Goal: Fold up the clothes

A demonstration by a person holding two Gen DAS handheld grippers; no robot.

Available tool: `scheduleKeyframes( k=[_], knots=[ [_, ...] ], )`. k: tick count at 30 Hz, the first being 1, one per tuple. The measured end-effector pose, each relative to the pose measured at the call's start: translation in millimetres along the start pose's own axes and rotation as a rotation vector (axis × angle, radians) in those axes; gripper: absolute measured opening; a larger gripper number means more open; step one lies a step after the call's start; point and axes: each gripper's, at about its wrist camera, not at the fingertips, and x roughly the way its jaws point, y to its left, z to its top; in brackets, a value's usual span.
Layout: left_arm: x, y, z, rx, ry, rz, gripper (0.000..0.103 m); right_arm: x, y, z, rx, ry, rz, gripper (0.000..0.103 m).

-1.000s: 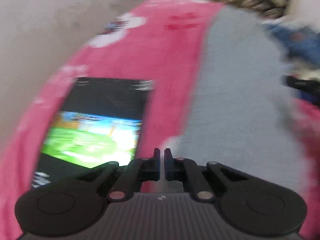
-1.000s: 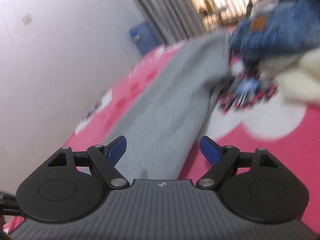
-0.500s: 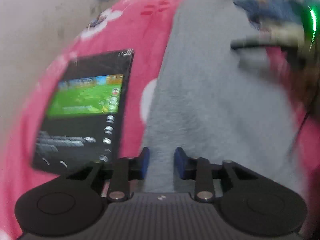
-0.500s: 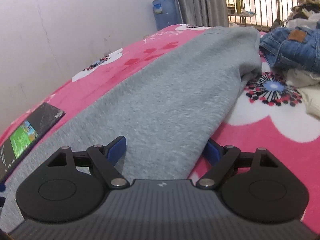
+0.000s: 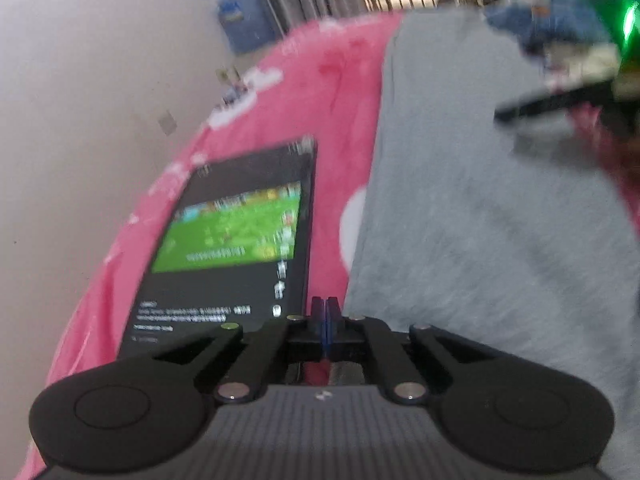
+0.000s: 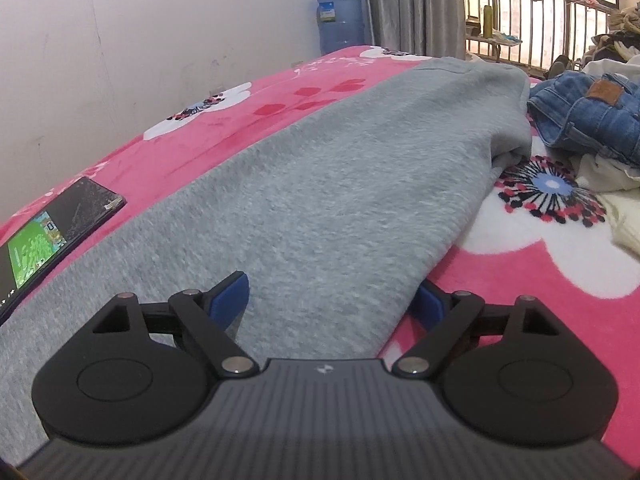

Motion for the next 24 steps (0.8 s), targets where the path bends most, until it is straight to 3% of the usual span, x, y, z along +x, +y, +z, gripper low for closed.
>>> scheduleKeyframes(
  k=[2, 5, 8, 11, 12, 14, 16, 24],
  knots=[
    [-12, -3, 7, -0.036, -0.073, -0.007, 0.002, 0, 2, 2, -0.008, 0.003, -0.008, 0.085],
    [-10, -19, 28, -0.029, -0.143, -0.143, 0.002, 1, 4, 7, -0.016, -0.002, -0.024, 0.085],
    [10, -43, 56, -0.01, -0.209, -0.229, 0.002, -2, -1, 7, 0.061, -0.027, -0.036, 0.085],
    [58, -62, 96, -0.004, -0.189, -0.282, 0.002, -2, -4, 10, 0.086, -0.071, -0.087, 0.084],
    [76, -67, 107, 0.018, -0.159, -0.283, 0.002, -3, -6, 12, 0.099, -0.096, -0.102, 0.084],
    [121, -78, 125, 0.101, -0.091, -0.211, 0.002, -4, -13, 14, 0.131, -0.138, -0.102, 0.084],
    [149, -79, 134, 0.173, -0.116, -0.114, 0.002, 1, -17, 16, 0.141, -0.141, -0.112, 0.084],
    [192, -80, 189, 0.194, -0.093, -0.069, 0.003, 28, -22, 17, 0.216, -0.078, -0.126, 0.085]
  ],
)
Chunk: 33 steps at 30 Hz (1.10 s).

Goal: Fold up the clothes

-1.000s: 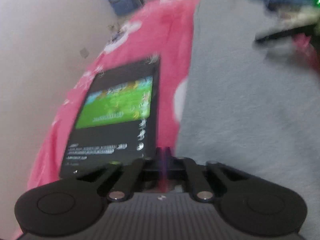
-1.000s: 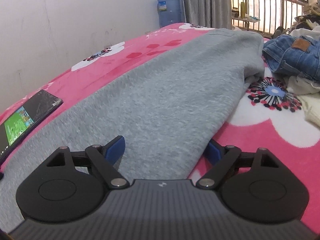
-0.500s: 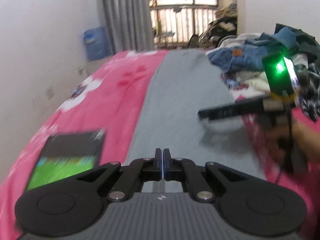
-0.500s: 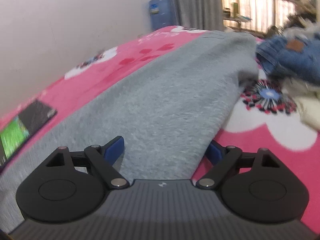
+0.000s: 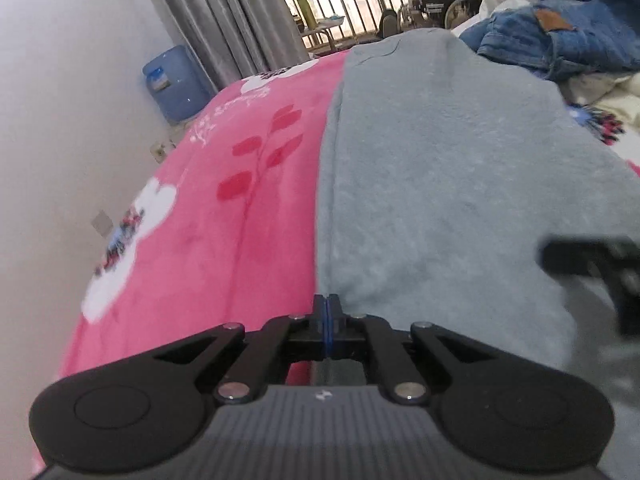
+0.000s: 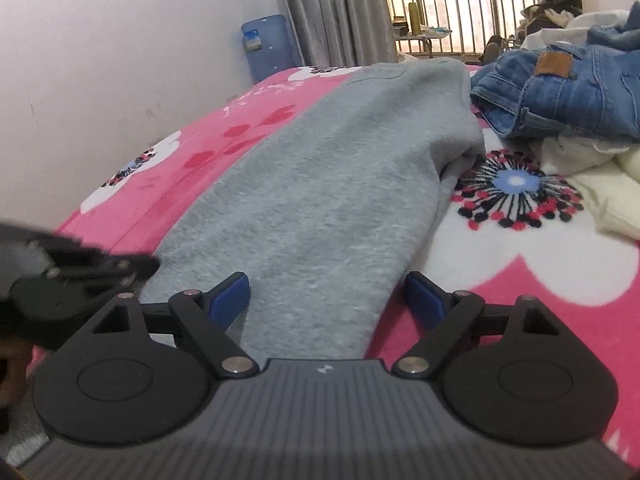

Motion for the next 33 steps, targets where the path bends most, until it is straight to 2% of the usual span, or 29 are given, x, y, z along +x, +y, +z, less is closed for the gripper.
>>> scheduleKeyframes(
  k=[2, 3, 4, 5, 7, 9, 11, 12, 13, 14, 15, 16, 17, 18, 21, 24, 27, 28, 30, 31, 33],
  knots=[
    [-4, 19, 22, -0.105, -0.061, -0.092, 0.004, -3, 2, -5, 0.019, -0.002, 0.001, 0.087],
    [-9, 29, 34, -0.143, -0.103, -0.142, 0.006, -2, 4, -7, 0.013, 0.001, -0.003, 0.089],
    [-8, 34, 46, -0.163, -0.11, -0.171, 0.011, 0, 6, -8, -0.006, 0.006, -0.01, 0.09],
    [0, 38, 55, -0.184, -0.092, -0.209, 0.015, 2, 8, -8, -0.017, 0.007, -0.012, 0.092],
    [21, 44, 69, -0.223, -0.025, -0.314, 0.014, 4, 10, -8, -0.019, 0.008, -0.017, 0.092],
    [41, 41, 76, -0.214, 0.056, -0.321, 0.014, 4, 12, -9, -0.033, 0.008, -0.022, 0.093],
    [53, 38, 78, -0.183, 0.078, -0.278, 0.018, 4, 12, -10, -0.038, 0.009, -0.02, 0.093],
    [59, 39, 79, -0.198, 0.088, -0.274, 0.019, 4, 11, -9, -0.035, 0.009, -0.018, 0.094],
    [66, 42, 80, -0.229, 0.1, -0.301, 0.021, 5, 11, -9, -0.032, 0.009, -0.016, 0.094],
    [72, 45, 81, -0.259, 0.116, -0.331, 0.018, 5, 11, -9, -0.031, 0.01, -0.015, 0.095],
    [77, 47, 83, -0.284, 0.135, -0.356, 0.011, 6, 11, -9, -0.032, 0.012, -0.014, 0.095],
    [77, 47, 85, -0.3, 0.144, -0.358, 0.004, 6, 11, -8, -0.033, 0.013, -0.014, 0.096],
    [78, 47, 86, -0.315, 0.152, -0.359, 0.003, 7, 11, -8, -0.032, 0.014, -0.012, 0.096],
    [77, 47, 88, -0.323, 0.153, -0.353, 0.003, 7, 11, -8, -0.031, 0.016, -0.009, 0.097],
    [55, 45, 93, -0.288, 0.085, -0.24, 0.003, 4, 8, -5, -0.008, 0.02, 0.008, 0.097],
    [64, 43, 94, -0.268, 0.117, -0.14, 0.002, 3, 3, -3, 0.04, 0.016, 0.028, 0.097],
    [89, 35, 88, -0.29, 0.153, -0.14, 0.003, 4, 4, -4, 0.031, 0.018, 0.026, 0.097],
    [85, 26, 88, -0.225, 0.125, -0.112, 0.003, 4, 4, -4, 0.029, 0.019, 0.026, 0.097],
    [79, 14, 88, -0.126, 0.085, -0.057, 0.013, 4, 3, -4, 0.036, 0.018, 0.029, 0.097],
    [75, 15, 90, -0.119, 0.074, -0.035, 0.021, 4, 3, -4, 0.035, 0.019, 0.028, 0.097],
    [63, 24, 96, -0.203, 0.019, 0.007, 0.026, 6, 4, -4, 0.03, 0.021, 0.023, 0.097]
  ],
)
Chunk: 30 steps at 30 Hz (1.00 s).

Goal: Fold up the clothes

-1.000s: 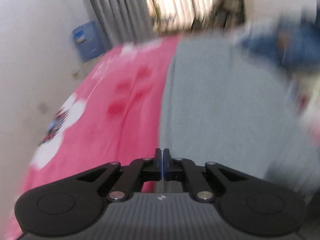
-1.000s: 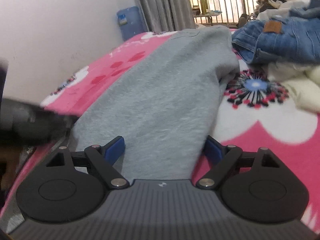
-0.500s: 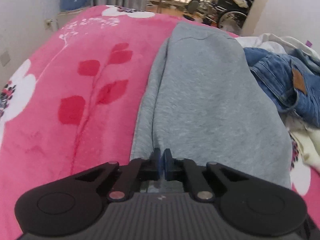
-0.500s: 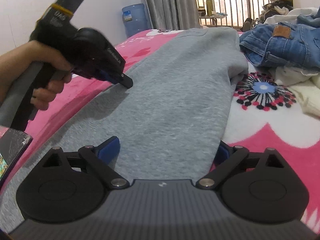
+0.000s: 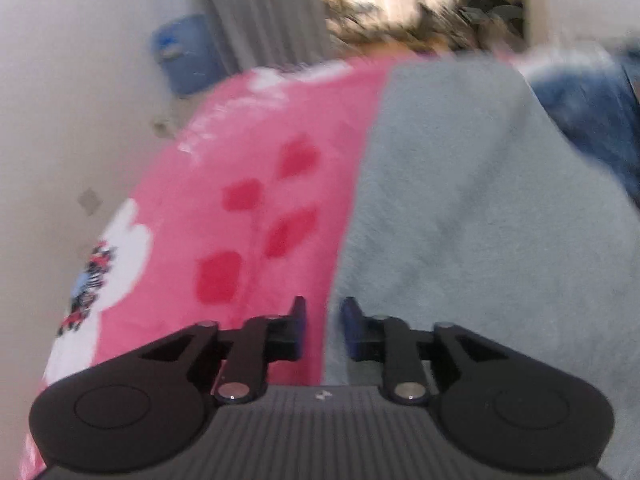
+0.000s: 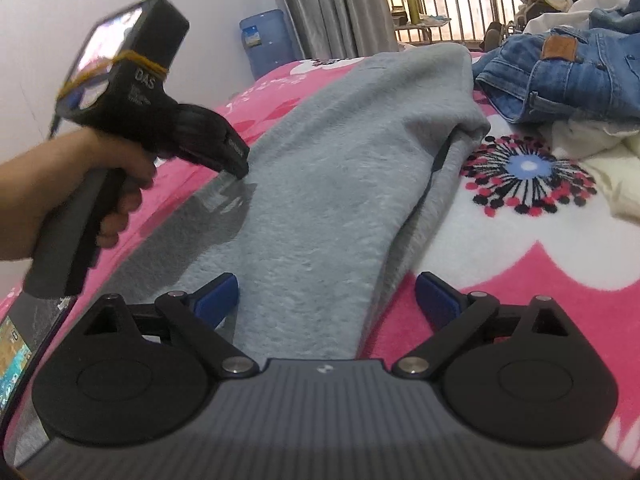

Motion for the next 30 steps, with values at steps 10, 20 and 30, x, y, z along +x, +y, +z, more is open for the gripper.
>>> scheduleKeyframes(
  k=[10, 20, 30],
  knots=[
    [-27, -77, 34, 0.151, -0.098, -0.564, 0.004, -37, -6, 4, 0.132, 0.002, 0.0, 0.094],
    [95, -174, 99, 0.227, 0.041, -0.429, 0.003, -24, 18, -6, 0.006, 0.179, 0.303, 0.095],
    [93, -174, 166, 0.131, -0.031, -0.459, 0.007, -16, -7, 4, 0.139, 0.168, 0.375, 0.089]
  ],
)
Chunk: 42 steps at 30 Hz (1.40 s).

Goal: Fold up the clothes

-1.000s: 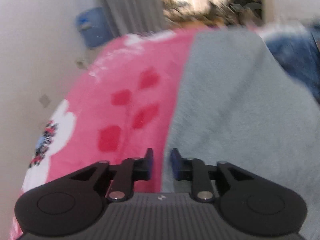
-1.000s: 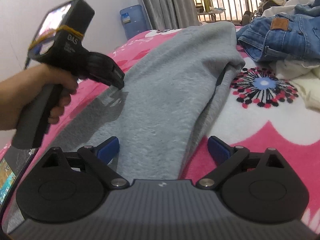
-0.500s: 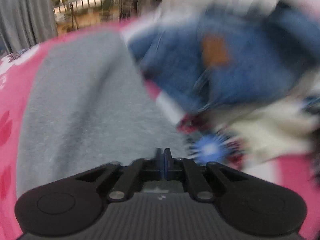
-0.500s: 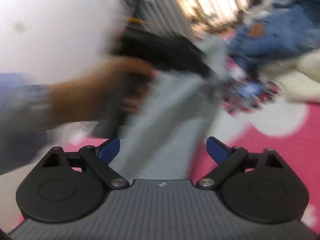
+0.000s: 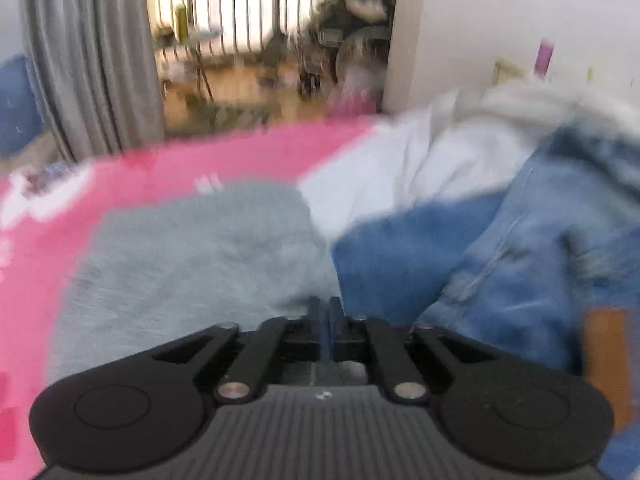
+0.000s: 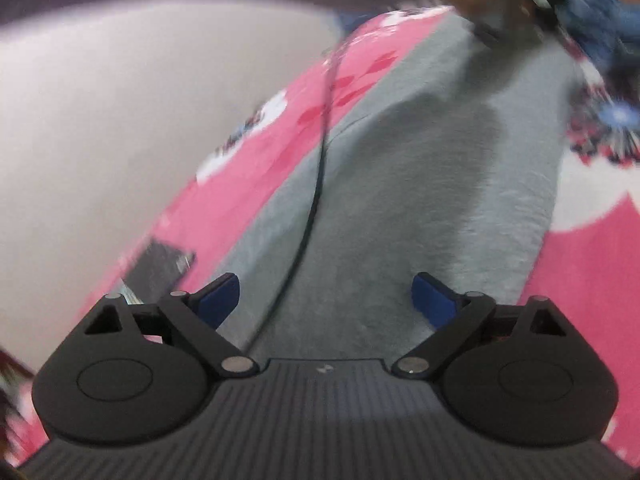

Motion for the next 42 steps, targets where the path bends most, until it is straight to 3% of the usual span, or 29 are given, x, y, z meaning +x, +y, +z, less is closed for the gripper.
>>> scheduleKeyframes(
  k=[3, 6, 7, 9, 11, 14, 18, 19, 23, 26, 28, 30, 31, 33, 36, 38, 42],
  knots=[
    [-18, 25, -4, -0.122, 0.092, 0.014, 0.003, -13, -21, 9, 0.144, -0.075, 0.008, 0.088],
    [28, 66, -11, -0.272, 0.252, -0.017, 0.001, -18, -43, 16, 0.206, -0.139, -0.017, 0.087],
    [49, 76, -13, -0.338, 0.243, 0.01, 0.002, -15, -48, 17, 0.211, -0.142, -0.014, 0.087],
    [74, 85, -5, -0.461, 0.117, 0.03, 0.003, -10, -52, 17, 0.199, -0.139, -0.012, 0.087],
    [96, 83, 13, -0.492, 0.045, 0.084, 0.003, -7, -47, 17, 0.165, -0.136, -0.03, 0.087],
    [107, 74, 39, -0.395, -0.011, 0.143, 0.003, -3, -41, 16, 0.124, -0.134, -0.051, 0.087],
    [84, 65, 42, -0.359, 0.021, 0.149, 0.002, 0, -39, 13, 0.123, -0.137, -0.057, 0.085],
    [72, 61, 38, -0.341, 0.022, 0.141, 0.009, 0, -36, 11, 0.11, -0.135, -0.067, 0.085],
    [-14, 28, -4, -0.1, 0.069, 0.055, 0.008, -6, -33, 7, 0.161, -0.142, -0.097, 0.084],
    [-79, -6, -46, 0.12, 0.129, -0.001, 0.011, -23, -42, 1, 0.326, -0.174, -0.048, 0.084],
    [-95, -24, -78, 0.174, 0.229, -0.023, 0.008, -30, -45, -5, 0.383, -0.192, -0.041, 0.081],
    [-74, -43, -108, 0.238, 0.319, -0.001, 0.001, -38, -44, -10, 0.402, -0.211, -0.054, 0.08],
    [-59, -50, -119, 0.25, 0.289, 0.04, 0.0, -42, -42, -11, 0.395, -0.217, -0.059, 0.08],
    [-46, -66, -123, 0.287, 0.152, 0.159, 0.0, -50, -37, -13, 0.38, -0.231, -0.067, 0.08],
    [-58, -69, -119, 0.234, 0.149, 0.201, 0.0, -62, -23, -18, 0.301, -0.242, -0.103, 0.081],
    [-88, -62, -119, 0.193, 0.178, 0.186, 0.014, -72, -21, -22, 0.304, -0.236, -0.101, 0.08],
    [-212, -44, -163, 0.009, 0.12, 0.111, 0.022, -124, -16, -33, 0.291, -0.275, -0.118, 0.08]
  ],
)
